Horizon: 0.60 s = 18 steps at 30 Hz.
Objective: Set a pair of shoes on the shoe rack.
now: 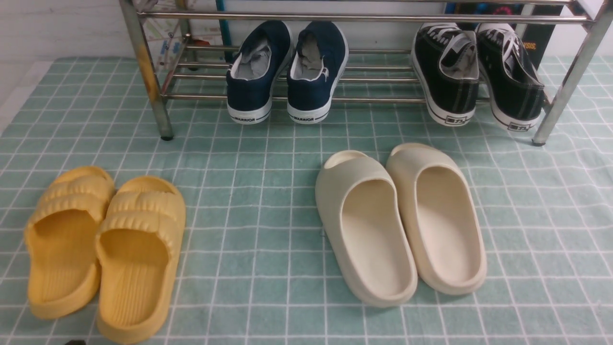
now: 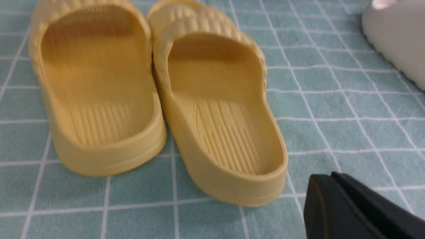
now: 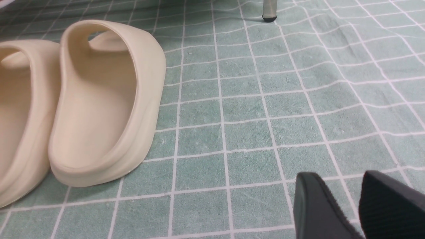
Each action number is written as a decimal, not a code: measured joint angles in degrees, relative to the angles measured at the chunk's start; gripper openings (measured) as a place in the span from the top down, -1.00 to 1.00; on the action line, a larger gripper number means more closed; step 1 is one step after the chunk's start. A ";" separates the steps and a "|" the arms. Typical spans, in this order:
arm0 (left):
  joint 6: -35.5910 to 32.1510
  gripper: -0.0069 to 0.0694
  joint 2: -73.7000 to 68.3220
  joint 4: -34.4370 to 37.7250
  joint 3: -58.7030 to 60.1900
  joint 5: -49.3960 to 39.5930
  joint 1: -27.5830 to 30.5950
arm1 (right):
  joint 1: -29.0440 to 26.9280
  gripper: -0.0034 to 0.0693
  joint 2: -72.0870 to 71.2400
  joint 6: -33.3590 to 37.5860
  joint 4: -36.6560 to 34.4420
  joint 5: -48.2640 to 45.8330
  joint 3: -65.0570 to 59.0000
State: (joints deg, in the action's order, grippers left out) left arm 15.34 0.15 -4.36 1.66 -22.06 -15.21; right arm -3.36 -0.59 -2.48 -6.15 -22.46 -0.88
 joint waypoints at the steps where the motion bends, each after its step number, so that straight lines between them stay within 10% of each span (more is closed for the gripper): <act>1: 0.00 0.76 0.27 -0.06 0.04 0.08 0.00 | 0.00 0.25 0.00 0.00 0.00 0.00 0.00; 18: -7.73 0.73 0.43 4.36 0.06 -0.10 7.09 | 0.00 0.25 0.00 0.00 0.00 0.00 0.00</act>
State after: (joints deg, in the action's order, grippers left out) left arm 7.61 0.58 0.00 1.71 -22.16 -8.12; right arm -3.36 -0.59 -2.48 -6.15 -22.46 -0.88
